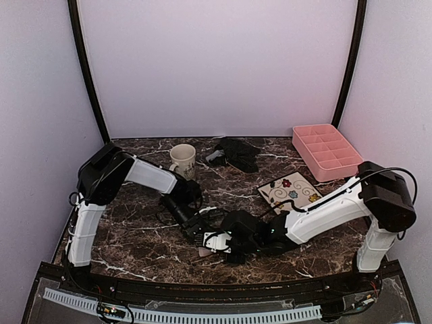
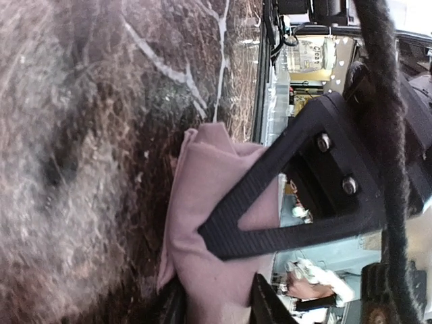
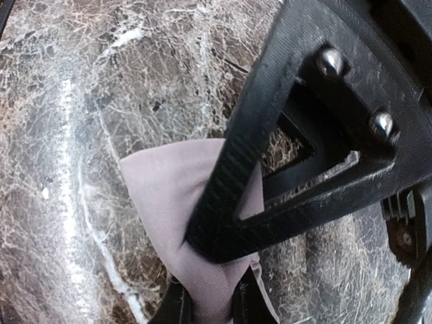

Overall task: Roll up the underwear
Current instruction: Pick up the underwear from the center of the board, then place the underwear in the storage box.

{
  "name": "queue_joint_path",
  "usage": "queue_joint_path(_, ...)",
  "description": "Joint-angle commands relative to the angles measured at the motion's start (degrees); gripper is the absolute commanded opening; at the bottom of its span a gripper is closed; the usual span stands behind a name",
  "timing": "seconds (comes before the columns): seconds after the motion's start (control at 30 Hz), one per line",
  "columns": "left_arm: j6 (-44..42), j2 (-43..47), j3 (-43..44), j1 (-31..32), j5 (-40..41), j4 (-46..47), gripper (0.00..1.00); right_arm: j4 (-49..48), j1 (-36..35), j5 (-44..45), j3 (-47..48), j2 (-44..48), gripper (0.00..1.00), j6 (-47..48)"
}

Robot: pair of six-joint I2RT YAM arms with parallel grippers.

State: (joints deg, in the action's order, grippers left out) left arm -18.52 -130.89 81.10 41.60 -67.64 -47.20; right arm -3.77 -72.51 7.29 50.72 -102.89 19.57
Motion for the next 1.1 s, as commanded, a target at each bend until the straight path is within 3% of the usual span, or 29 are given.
queue_joint_path(0.0,1.38,5.52,-5.75,-1.09,12.3,5.23,0.4,7.87,0.47,-1.8,-3.94,3.47,0.0,-4.35)
queue_joint_path(0.23,6.56,17.49,-11.48,-3.47,17.18,9.92,0.51,9.64,6.93,-3.9,-4.84,13.76,0.0,-13.49)
queue_joint_path(0.4,10.79,24.89,-13.42,-4.25,22.9,14.08,0.55,12.92,14.91,-5.28,-3.67,20.48,0.0,-25.23)
queue_joint_path(0.6,16.16,32.82,-15.1,-4.82,32.05,19.74,0.61,16.65,28.31,1.77,-0.34,29.33,0.0,-42.28)
queue_joint_path(0.63,17.1,33.96,-15.25,-4.9,33.33,21.0,0.65,18.16,30.4,3.42,1.44,29.89,0.0,-44.41)
queue_joint_path(0.77,20.5,38.04,-15.48,-5.12,38.59,24.05,0.98,27.48,37.66,12.23,11.43,28.47,0.0,-52.1)
queue_joint_path(1.0,22.89,43.02,-15.92,-5.22,47.02,27.15,0.99,49.46,51.56,21.08,37.87,15.14,0.0,-63.91)
queue_joint_path(1.07,22.84,44.16,-16.52,-5.29,47.99,27.67,0.99,51.46,54.6,20.13,43.05,10.65,0.0,-60.56)
